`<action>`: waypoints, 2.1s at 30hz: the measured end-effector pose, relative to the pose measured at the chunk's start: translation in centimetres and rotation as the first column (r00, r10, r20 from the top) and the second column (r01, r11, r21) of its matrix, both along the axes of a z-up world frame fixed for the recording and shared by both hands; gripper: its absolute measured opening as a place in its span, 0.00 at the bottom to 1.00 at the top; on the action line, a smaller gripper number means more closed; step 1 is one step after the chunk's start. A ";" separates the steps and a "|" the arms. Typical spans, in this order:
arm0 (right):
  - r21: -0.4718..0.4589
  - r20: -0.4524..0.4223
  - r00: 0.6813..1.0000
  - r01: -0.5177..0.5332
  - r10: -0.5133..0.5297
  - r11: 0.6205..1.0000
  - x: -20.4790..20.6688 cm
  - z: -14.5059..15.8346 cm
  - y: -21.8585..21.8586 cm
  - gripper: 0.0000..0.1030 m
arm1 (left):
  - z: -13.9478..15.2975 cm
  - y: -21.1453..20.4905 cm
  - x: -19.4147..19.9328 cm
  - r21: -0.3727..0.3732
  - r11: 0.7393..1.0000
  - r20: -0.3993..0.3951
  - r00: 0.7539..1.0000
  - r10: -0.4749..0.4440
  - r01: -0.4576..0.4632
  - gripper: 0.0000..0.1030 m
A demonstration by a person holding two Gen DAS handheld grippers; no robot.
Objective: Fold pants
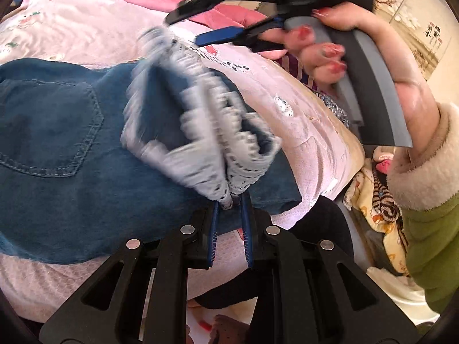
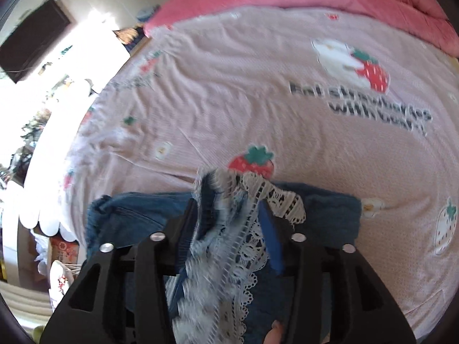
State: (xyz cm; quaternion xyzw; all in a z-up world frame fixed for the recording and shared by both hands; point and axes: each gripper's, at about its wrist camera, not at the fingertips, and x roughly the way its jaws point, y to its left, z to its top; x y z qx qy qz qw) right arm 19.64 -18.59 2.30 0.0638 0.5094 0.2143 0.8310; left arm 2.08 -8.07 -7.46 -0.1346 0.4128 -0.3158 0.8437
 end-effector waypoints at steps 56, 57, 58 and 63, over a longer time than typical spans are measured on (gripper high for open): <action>-0.222 0.113 0.978 -0.147 0.175 0.964 -1.9 -1.6 4.5 0.46 | 0.8 3.8 0.1 0.083 0.987 0.000 0.991 0.136 -0.135 0.18; -0.232 0.129 0.977 -0.138 0.171 0.963 -1.5 -1.4 4.7 0.46 | 0.8 3.7 0.1 0.086 0.987 0.002 0.991 0.137 -0.136 0.18; -0.252 0.142 0.974 -0.135 0.175 0.958 -1.1 -1.3 5.0 0.47 | 0.7 3.3 0.1 0.088 0.987 0.003 0.991 0.136 -0.136 0.18; -0.354 0.064 0.965 -0.216 0.254 0.910 1.8 -3.5 7.1 0.58 | 0.6 2.9 0.1 0.091 0.987 0.004 0.991 0.134 -0.133 0.22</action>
